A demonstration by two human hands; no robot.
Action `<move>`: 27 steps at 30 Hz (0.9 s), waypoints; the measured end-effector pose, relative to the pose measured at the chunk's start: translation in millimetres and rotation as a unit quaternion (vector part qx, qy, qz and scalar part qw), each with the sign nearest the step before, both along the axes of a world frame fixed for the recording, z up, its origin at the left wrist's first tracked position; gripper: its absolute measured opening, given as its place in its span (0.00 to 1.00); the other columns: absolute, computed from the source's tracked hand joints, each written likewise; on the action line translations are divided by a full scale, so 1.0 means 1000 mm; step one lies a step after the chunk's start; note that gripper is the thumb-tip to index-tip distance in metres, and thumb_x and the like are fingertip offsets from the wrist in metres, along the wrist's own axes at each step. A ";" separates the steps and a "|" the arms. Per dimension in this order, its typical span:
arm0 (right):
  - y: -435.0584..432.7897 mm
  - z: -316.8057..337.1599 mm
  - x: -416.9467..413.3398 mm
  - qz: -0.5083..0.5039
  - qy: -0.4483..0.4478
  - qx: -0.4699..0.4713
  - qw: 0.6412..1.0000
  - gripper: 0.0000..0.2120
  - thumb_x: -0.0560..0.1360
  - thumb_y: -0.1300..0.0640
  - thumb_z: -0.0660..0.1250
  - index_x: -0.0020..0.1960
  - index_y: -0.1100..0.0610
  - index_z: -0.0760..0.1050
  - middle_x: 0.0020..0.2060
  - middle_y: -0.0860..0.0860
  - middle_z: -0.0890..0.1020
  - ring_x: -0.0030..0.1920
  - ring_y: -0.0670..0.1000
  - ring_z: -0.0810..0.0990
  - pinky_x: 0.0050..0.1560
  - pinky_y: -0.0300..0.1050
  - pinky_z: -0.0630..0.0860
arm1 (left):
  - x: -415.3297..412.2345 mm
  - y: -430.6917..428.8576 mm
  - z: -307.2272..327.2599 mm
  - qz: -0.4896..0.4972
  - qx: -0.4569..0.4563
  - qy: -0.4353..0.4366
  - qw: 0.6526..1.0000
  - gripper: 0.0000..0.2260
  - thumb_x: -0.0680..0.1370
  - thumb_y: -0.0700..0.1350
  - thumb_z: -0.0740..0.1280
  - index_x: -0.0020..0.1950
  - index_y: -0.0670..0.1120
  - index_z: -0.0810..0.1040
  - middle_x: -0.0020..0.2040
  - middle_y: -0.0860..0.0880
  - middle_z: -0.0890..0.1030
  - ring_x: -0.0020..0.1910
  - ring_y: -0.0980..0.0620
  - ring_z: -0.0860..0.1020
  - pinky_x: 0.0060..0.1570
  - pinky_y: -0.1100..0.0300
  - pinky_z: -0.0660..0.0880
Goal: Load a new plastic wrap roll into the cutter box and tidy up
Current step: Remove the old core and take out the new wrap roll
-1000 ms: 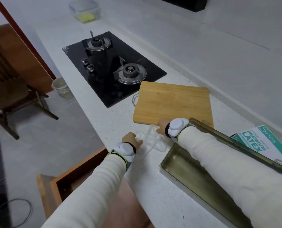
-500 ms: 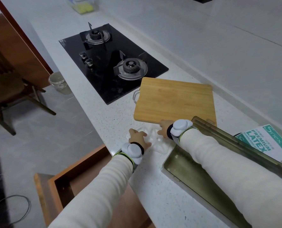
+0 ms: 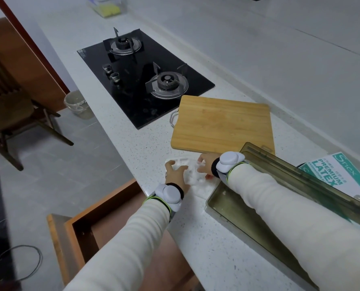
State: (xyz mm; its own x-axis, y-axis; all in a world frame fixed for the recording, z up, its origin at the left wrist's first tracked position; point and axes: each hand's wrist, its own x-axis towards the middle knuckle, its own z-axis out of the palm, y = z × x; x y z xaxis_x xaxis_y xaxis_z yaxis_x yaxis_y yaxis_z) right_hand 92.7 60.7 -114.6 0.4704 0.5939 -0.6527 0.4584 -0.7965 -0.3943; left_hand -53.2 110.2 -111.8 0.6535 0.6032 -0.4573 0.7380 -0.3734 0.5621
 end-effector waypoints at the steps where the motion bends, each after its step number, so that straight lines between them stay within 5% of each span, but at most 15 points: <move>1: -0.003 0.003 -0.001 -0.004 0.018 0.015 1.000 0.06 0.76 0.58 0.66 0.52 0.57 0.74 0.44 0.54 0.80 0.33 0.47 0.79 0.29 0.36 0.76 | -0.003 -0.001 0.002 0.003 0.003 -0.001 1.000 0.24 0.75 0.38 0.66 0.70 0.48 0.67 0.74 0.45 0.50 0.65 0.40 0.69 0.62 0.59 0.70; 4: -0.002 0.011 -0.010 -0.036 0.045 0.078 0.995 0.17 0.78 0.56 0.63 0.33 0.55 0.61 0.28 0.53 0.68 0.19 0.46 0.71 0.20 0.35 0.66 | -0.009 -0.003 0.008 -0.002 0.013 0.013 1.000 0.22 0.75 0.39 0.67 0.68 0.46 0.69 0.74 0.45 0.48 0.60 0.40 0.74 0.62 0.55 0.72; 8: -0.003 0.037 -0.020 -0.049 0.058 0.119 0.990 0.13 0.80 0.54 0.59 0.37 0.56 0.64 0.32 0.54 0.71 0.26 0.53 0.74 0.32 0.45 0.70 | -0.016 0.000 0.022 0.002 0.042 -0.029 0.999 0.11 0.77 0.40 0.64 0.59 0.43 0.76 0.69 0.44 0.64 0.60 0.43 0.73 0.59 0.58 0.68; 12: -0.012 0.064 -0.021 -0.059 0.045 0.182 0.981 0.07 0.80 0.54 0.58 0.47 0.58 0.67 0.41 0.57 0.78 0.28 0.52 0.76 0.36 0.46 0.74 | -0.017 -0.001 0.046 0.027 0.043 -0.091 0.995 0.09 0.77 0.38 0.60 0.51 0.39 0.79 0.51 0.41 0.81 0.50 0.43 0.77 0.51 0.56 0.72; 20: -0.045 0.110 -0.011 0.002 -0.041 0.232 0.972 0.10 0.79 0.50 0.60 0.47 0.57 0.72 0.47 0.57 0.84 0.30 0.48 0.75 0.33 0.39 0.72 | -0.009 -0.024 0.091 0.019 0.055 -0.164 0.985 0.11 0.75 0.35 0.58 0.47 0.40 0.80 0.43 0.42 0.84 0.42 0.43 0.82 0.49 0.55 0.79; 27: -0.092 0.120 0.000 -0.005 -0.024 0.212 0.977 0.14 0.77 0.45 0.60 0.46 0.57 0.70 0.43 0.50 0.75 0.46 0.56 0.83 0.45 0.46 0.76 | 0.002 -0.066 0.101 -0.032 0.068 -0.165 0.983 0.10 0.76 0.35 0.58 0.49 0.42 0.78 0.39 0.49 0.80 0.36 0.49 0.78 0.44 0.57 0.78</move>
